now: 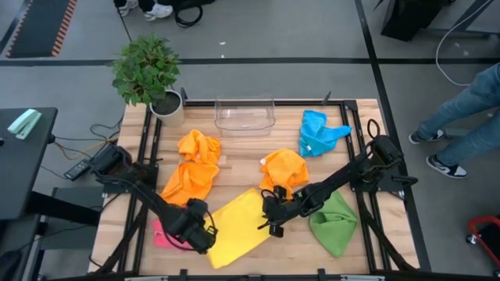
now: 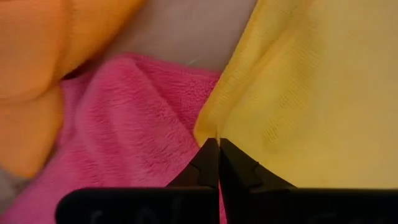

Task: Fold microfiber towels
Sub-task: Fold the yellow microfiber cloth

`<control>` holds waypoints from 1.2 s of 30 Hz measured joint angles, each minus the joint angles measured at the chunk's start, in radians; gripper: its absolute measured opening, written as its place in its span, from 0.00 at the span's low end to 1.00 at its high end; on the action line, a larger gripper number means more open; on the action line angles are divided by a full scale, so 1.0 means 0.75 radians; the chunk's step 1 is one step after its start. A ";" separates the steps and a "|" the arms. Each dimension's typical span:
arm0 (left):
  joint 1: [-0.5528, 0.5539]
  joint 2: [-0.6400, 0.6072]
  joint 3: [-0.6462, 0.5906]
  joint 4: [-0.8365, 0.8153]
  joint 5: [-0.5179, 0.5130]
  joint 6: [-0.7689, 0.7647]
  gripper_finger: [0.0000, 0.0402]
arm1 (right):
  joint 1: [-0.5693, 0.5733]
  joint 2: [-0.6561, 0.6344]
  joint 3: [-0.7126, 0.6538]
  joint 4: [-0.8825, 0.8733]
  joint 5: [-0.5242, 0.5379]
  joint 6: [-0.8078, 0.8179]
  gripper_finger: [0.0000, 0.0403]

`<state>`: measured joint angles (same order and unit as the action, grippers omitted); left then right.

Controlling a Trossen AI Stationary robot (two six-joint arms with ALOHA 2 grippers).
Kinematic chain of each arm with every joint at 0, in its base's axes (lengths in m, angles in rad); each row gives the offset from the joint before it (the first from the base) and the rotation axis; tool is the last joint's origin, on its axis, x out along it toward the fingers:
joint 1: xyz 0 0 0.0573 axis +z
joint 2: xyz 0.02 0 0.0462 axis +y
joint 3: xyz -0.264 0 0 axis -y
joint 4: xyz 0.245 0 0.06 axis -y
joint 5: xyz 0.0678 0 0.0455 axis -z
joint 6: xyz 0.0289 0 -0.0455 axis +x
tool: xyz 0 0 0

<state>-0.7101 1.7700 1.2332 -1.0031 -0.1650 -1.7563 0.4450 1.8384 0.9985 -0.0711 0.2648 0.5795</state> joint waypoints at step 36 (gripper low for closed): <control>0.008 -0.081 0.058 -0.421 0.024 0.181 0.67 | -0.041 -0.084 0.012 0.000 -0.005 -0.006 0.26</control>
<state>-0.7044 1.7094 1.2765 -1.3192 -0.1471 -1.6207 0.4144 1.7750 1.0076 -0.0709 0.2607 0.5751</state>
